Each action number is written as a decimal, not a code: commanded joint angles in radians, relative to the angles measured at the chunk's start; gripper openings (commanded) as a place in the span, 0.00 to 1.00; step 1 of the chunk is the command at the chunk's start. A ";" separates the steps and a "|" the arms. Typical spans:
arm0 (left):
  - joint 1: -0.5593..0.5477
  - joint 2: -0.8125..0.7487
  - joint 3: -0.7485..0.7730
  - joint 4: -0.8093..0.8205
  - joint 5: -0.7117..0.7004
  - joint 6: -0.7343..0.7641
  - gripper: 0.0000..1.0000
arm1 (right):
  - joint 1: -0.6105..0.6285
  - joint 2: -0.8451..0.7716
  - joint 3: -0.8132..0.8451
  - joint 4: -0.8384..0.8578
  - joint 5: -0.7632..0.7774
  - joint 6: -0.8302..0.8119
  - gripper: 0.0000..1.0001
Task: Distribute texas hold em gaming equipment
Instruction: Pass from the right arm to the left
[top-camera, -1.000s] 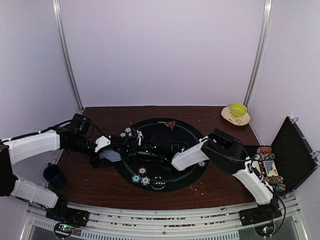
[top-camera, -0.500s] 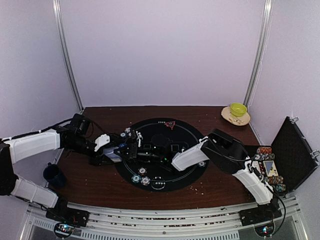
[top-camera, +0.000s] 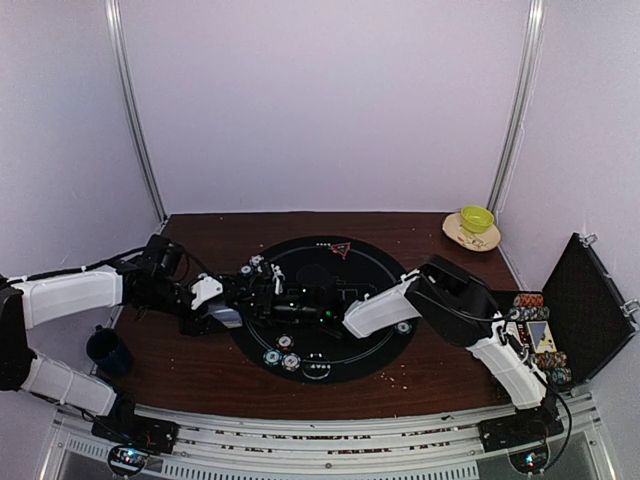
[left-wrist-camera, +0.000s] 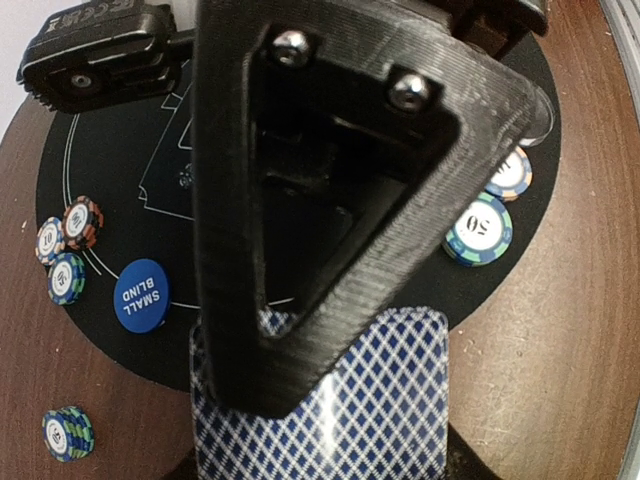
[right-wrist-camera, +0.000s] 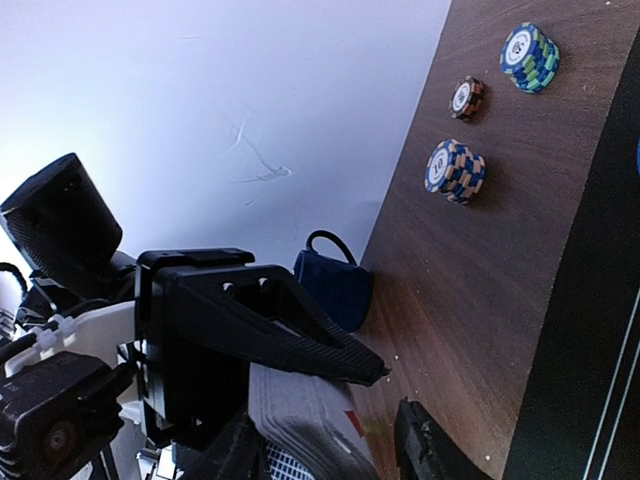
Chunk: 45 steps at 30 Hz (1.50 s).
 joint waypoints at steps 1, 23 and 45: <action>-0.002 -0.023 -0.001 0.039 0.019 0.008 0.47 | 0.002 -0.081 0.044 -0.143 0.025 -0.110 0.48; 0.008 -0.049 -0.016 0.036 0.055 0.003 0.47 | 0.026 -0.082 0.083 -0.328 0.008 -0.275 0.52; 0.023 0.023 0.047 0.050 0.041 -0.024 0.44 | 0.002 -0.262 0.133 -0.758 0.111 -0.555 0.72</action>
